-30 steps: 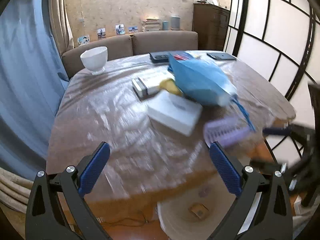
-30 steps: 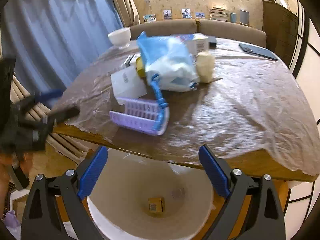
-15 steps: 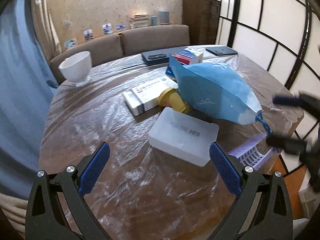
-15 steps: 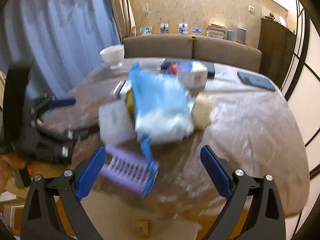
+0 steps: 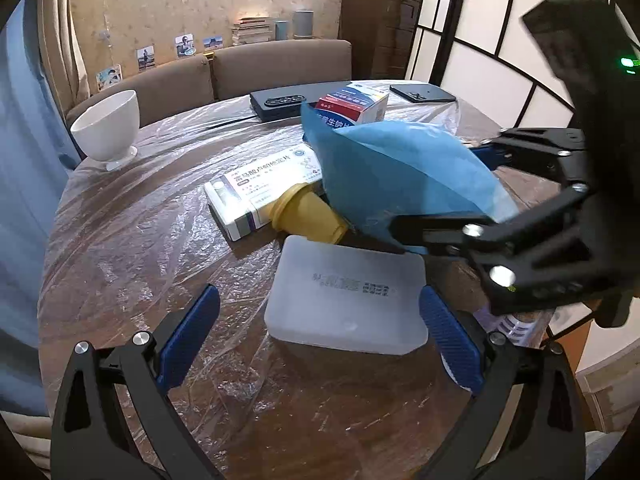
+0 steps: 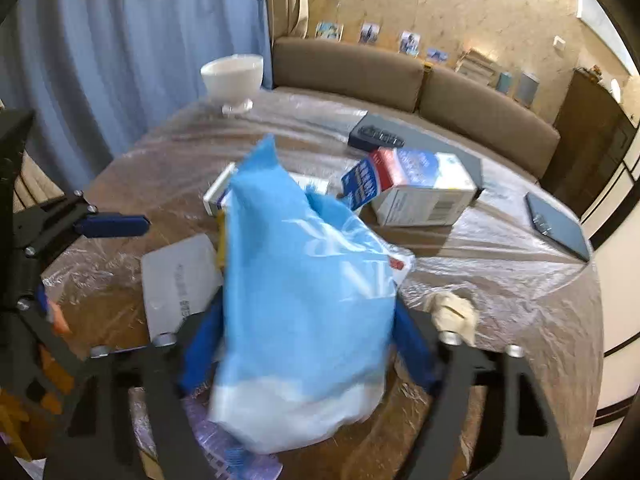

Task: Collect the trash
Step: 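Grasp the white plastic box with the left tool while the right tool grasps the blue bag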

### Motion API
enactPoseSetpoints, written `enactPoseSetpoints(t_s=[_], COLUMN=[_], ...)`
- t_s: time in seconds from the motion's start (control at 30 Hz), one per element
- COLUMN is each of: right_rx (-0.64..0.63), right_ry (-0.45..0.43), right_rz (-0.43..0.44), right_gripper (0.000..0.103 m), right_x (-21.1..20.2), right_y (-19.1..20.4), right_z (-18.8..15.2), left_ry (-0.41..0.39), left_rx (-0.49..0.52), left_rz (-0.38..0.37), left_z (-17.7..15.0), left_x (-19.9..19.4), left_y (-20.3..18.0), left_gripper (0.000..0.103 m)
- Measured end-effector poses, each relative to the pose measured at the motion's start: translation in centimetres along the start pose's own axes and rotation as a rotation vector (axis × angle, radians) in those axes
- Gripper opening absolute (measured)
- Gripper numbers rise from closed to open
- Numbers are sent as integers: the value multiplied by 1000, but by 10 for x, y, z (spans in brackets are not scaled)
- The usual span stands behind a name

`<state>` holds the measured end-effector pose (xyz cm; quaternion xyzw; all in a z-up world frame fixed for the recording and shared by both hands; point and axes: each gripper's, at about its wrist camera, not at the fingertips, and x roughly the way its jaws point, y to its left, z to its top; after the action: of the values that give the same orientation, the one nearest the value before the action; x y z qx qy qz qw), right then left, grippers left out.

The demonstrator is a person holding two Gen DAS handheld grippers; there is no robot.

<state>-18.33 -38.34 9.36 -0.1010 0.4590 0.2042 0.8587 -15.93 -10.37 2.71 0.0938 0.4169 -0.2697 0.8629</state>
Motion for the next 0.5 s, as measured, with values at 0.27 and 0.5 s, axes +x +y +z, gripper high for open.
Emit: enactPoseSetpoints(t_s=[0.27, 0.5], right_rx=[50, 104], right_ry=[-92, -169], right_rz=[32, 59], right_gripper=[51, 51], right_x=[-15, -34], right_y=[-12, -20], right_z=[4, 6], left_ry=[7, 2], left_rx=[-6, -18], left_rz=[-21, -34], left_z=[-1, 0], left_x=[0, 1], left_y=[0, -2], left_gripper=[100, 100])
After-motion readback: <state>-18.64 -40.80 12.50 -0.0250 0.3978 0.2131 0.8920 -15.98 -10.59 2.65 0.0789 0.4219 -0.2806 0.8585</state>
